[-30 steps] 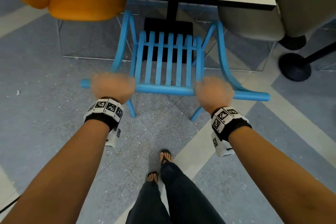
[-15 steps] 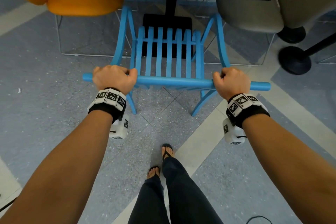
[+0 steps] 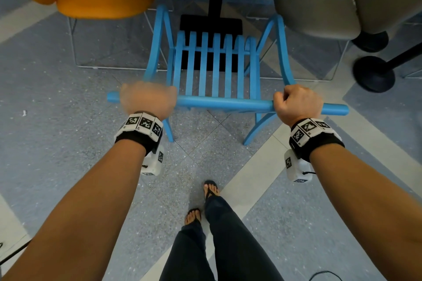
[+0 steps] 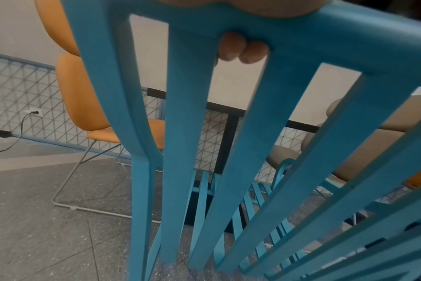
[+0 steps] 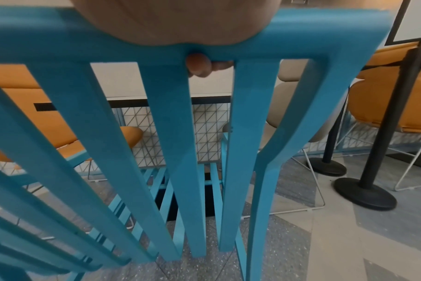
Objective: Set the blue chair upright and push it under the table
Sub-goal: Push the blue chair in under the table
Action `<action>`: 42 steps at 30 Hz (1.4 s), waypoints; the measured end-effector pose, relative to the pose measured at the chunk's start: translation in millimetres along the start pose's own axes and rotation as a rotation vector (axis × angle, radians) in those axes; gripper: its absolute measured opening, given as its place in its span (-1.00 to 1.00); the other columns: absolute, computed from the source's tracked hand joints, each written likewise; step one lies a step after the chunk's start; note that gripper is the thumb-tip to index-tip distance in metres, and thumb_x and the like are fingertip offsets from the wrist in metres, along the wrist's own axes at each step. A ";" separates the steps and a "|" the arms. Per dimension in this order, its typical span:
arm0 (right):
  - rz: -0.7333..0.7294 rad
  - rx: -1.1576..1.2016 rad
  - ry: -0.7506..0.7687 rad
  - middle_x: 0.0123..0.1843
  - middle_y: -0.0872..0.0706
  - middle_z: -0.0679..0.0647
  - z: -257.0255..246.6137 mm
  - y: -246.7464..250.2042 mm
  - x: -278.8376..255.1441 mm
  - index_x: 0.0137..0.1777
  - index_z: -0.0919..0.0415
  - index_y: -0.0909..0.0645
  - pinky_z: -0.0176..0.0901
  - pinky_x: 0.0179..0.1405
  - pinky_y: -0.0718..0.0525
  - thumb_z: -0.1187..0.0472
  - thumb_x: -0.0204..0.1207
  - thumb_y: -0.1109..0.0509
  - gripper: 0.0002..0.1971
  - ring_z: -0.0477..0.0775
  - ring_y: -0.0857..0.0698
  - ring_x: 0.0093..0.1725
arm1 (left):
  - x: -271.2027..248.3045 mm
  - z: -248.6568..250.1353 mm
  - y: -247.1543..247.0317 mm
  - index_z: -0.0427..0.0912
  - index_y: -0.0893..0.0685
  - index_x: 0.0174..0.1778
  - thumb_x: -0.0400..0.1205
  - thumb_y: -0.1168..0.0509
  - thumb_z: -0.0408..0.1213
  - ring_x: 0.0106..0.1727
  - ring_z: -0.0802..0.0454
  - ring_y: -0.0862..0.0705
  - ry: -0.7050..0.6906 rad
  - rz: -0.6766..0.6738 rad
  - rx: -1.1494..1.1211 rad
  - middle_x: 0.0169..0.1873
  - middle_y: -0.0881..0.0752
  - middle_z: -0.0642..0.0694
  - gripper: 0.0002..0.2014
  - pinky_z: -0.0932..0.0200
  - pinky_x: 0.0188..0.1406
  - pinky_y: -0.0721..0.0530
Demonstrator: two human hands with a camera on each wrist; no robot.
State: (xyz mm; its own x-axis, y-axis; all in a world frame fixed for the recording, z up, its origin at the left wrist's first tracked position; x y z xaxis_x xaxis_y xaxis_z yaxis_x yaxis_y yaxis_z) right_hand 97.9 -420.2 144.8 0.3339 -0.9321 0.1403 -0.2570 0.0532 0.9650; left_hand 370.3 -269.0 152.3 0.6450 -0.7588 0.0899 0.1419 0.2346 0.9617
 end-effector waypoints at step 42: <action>-0.088 -0.001 -0.037 -0.44 -0.54 0.20 -15.0 3.1 -6.0 -0.44 0.33 -0.54 -0.10 -0.36 -0.37 -0.03 0.37 -0.01 -0.53 0.22 -0.48 -0.47 | -7.1 -13.5 10.2 -0.17 -0.75 -0.34 0.47 -0.22 -0.13 -0.41 -0.11 -0.59 -0.022 0.112 -0.222 -0.41 -0.75 -0.15 -0.75 -0.01 -0.03 -0.47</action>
State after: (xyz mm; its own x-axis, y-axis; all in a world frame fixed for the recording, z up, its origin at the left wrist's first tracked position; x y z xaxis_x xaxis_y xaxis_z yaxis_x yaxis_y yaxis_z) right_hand 108.7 -409.0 150.3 0.3216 -0.9457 0.0470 -0.2275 -0.0290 0.9733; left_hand 377.2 -253.0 158.0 0.6495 -0.7334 0.2005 0.2338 0.4436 0.8652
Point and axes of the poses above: each hand's wrist, its own x-axis towards the middle knuckle, its own y-axis out of the back of the hand, z = x × y, the point moved 4 cm from there along x, towards the middle knuckle
